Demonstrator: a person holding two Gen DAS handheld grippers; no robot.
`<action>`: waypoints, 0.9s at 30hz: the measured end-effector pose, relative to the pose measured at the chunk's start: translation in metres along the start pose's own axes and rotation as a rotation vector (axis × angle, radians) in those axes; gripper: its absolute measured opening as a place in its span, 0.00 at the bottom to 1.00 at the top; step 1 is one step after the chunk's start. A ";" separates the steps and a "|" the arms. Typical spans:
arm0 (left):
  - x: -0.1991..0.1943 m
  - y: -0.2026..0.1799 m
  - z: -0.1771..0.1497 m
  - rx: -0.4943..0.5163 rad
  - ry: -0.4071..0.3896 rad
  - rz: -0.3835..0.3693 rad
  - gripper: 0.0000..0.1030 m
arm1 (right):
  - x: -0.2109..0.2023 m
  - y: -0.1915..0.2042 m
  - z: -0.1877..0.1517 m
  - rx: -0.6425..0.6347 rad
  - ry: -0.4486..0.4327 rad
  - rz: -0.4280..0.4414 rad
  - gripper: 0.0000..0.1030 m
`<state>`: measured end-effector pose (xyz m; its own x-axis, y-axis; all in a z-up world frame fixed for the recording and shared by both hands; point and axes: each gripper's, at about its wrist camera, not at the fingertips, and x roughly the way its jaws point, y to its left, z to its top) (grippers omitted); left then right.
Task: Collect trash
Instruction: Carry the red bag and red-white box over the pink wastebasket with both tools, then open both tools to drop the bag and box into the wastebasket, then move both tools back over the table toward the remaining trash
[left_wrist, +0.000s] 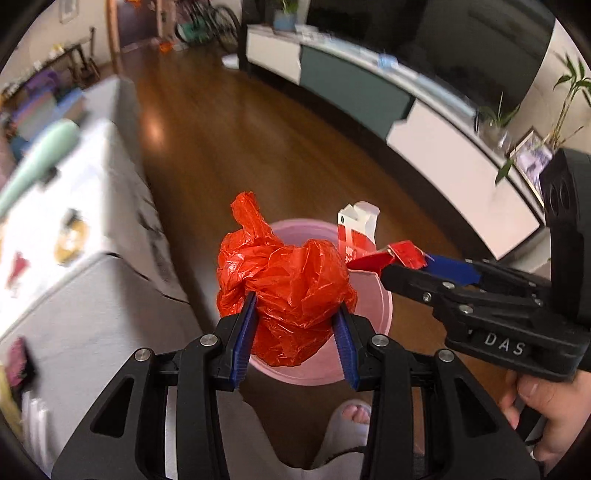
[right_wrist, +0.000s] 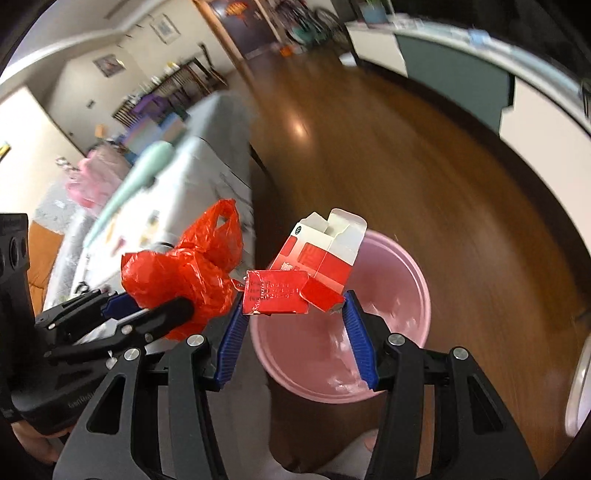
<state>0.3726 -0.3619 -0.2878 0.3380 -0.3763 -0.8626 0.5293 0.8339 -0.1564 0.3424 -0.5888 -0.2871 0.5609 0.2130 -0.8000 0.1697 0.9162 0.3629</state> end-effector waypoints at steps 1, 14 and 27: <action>0.016 -0.001 0.000 -0.004 0.036 -0.013 0.38 | 0.011 -0.005 0.000 -0.005 0.032 -0.016 0.51; 0.096 -0.001 -0.020 -0.001 0.195 -0.007 0.40 | 0.075 -0.034 -0.019 0.028 0.239 0.002 0.57; -0.033 0.025 -0.042 -0.040 0.039 0.004 0.78 | 0.007 0.039 -0.016 -0.065 0.091 0.060 0.88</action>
<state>0.3422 -0.3121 -0.2834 0.3090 -0.3574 -0.8814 0.4964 0.8511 -0.1710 0.3401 -0.5460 -0.2858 0.4921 0.2951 -0.8190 0.0835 0.9205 0.3818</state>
